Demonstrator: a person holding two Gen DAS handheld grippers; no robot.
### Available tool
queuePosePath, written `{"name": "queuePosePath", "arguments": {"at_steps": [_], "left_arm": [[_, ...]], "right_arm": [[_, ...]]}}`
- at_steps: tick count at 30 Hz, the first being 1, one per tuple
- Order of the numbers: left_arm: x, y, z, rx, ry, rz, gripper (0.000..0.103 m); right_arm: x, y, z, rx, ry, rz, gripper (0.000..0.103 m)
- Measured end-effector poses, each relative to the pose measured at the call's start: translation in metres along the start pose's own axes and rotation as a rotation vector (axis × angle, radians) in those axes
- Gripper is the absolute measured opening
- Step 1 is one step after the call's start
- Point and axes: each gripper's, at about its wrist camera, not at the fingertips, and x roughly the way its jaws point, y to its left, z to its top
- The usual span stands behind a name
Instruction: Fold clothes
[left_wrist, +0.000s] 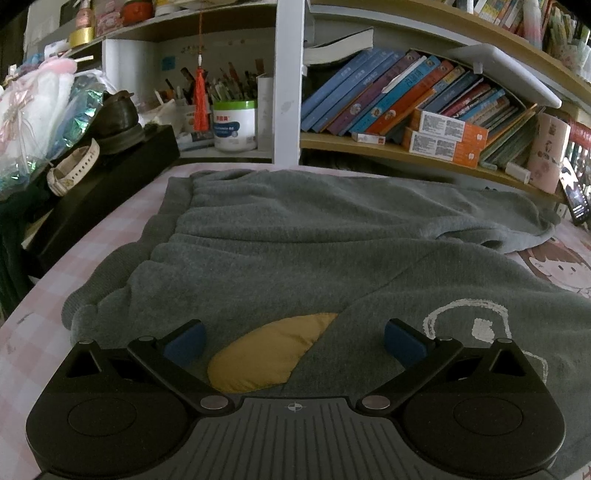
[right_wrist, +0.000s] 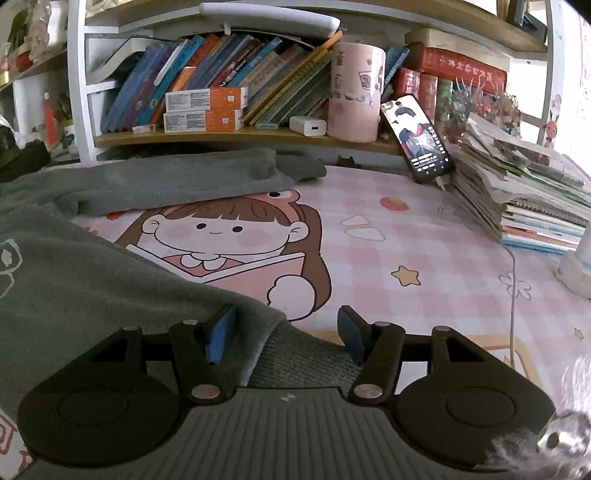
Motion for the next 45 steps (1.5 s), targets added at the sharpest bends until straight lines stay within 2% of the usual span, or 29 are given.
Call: {"name": "queuePosePath", "arguments": {"at_steps": [12,16,21,31,34,37,45], "left_arm": [[-0.001,-0.001,0.000,0.012,-0.005,0.003,0.103],[-0.007,-0.009,-0.004,0.074,-0.009,-0.003,0.103],[-0.025,-0.019,-0.002,0.146,-0.024,-0.073,0.103],[-0.051,-0.024,0.029,0.217,-0.065,-0.162,0.103],[-0.053,-0.026,0.035,0.276,-0.106,-0.157,0.103],[-0.054,-0.028,0.041,0.329,-0.142,-0.124,0.103],[-0.027,-0.028,0.058,0.358,-0.094,-0.109,0.103]], "right_arm": [[-0.017,0.003,-0.003,-0.009,-0.032,0.019,0.063],[-0.027,0.005,-0.001,-0.047,-0.041,0.043,0.072],[-0.036,0.012,0.008,-0.115,-0.041,0.084,0.078],[-0.041,0.028,0.030,-0.208,-0.012,0.215,0.084],[-0.039,0.031,0.038,-0.222,0.007,0.250,0.085],[-0.032,0.032,0.045,-0.246,0.025,0.251,0.087],[-0.003,0.037,0.065,-0.294,0.063,0.274,0.087]]}}
